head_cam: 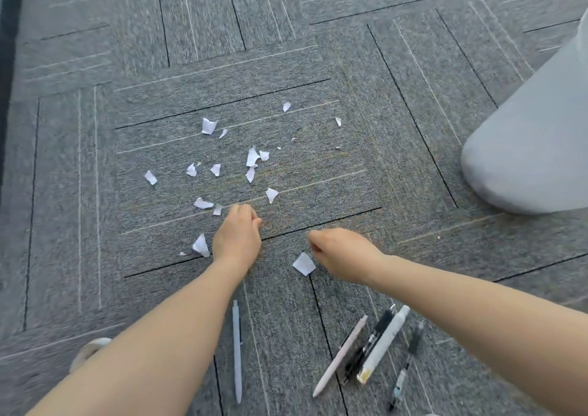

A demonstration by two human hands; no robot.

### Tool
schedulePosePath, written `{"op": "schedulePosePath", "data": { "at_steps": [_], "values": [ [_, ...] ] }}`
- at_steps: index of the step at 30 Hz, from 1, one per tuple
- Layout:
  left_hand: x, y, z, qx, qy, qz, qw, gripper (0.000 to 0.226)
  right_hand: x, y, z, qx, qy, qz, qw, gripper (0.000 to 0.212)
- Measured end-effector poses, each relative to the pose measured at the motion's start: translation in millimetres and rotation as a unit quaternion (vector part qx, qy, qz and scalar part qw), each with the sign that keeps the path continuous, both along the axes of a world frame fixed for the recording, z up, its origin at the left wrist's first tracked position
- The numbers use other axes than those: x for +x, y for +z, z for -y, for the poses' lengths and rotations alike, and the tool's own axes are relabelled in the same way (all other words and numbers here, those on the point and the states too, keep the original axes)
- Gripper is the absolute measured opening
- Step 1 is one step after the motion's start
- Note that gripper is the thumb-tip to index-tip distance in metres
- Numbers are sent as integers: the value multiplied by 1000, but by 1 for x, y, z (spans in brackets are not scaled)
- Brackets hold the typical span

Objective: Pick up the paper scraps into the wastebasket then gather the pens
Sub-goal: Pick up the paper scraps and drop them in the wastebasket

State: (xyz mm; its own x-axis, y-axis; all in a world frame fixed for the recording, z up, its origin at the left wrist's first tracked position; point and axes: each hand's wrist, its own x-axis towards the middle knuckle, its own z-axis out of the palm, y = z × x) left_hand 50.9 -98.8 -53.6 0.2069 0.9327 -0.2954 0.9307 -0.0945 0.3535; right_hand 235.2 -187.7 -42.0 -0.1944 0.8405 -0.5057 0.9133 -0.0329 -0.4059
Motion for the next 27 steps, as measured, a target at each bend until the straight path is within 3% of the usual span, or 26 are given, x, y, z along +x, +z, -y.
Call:
{"op": "schedulePosePath", "data": {
  "at_steps": [4,6,8,11,14,17,20,25,27],
  "values": [
    [-35,8,11,70,125,44,989,13,-12,0,-1,-24,55,-10,998,31],
    [-61,7,16,80,190,54,977,10,-17,-2,-5,-34,66,0,997,33],
    [-82,2,19,69,224,52,971,22,-21,-5,-10,-33,77,7,996,27],
    [-96,-8,20,31,221,56,973,36,-27,-7,-17,-32,121,12,992,10],
    [-96,-13,22,14,193,66,979,27,-28,-8,-21,-47,119,16,992,15],
    [-96,-11,21,19,155,46,987,9,-30,-5,-34,-16,67,5,998,15],
    [-93,-9,17,9,132,14,991,14,-30,-2,-57,32,4,-8,999,16],
    [-79,-3,-12,39,190,64,979,17,-32,-6,-99,75,-70,-40,994,5],
    [-74,-1,-26,45,192,68,978,11,-36,-4,-110,64,-74,-45,994,21]
  ]
}}
